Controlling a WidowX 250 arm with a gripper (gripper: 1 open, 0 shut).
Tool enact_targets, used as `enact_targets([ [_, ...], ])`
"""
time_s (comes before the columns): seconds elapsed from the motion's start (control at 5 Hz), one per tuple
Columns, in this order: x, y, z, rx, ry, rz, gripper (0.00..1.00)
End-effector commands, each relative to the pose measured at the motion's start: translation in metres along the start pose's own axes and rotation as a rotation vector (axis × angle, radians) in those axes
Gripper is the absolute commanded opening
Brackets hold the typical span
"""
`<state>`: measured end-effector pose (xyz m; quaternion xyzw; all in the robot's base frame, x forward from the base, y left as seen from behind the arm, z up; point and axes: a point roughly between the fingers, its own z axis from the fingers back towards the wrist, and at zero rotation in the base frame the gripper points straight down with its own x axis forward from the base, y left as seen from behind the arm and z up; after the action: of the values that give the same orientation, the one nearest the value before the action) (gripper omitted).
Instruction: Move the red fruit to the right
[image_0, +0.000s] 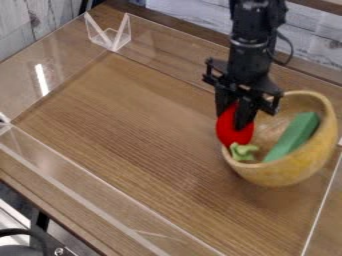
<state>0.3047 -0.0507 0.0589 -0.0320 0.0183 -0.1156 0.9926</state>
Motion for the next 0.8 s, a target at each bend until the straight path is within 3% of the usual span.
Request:
enact_targets([
  [0.0,0.005,-0.001,0.006,0.003,-0.036,-0.081,0.0],
  [0.4,0.004,-0.038,0.0,0.001,-0.049,0.088,0.0],
  [0.6,0.009,-0.036,-0.001,-0.001,-0.049,0.089,0.0],
])
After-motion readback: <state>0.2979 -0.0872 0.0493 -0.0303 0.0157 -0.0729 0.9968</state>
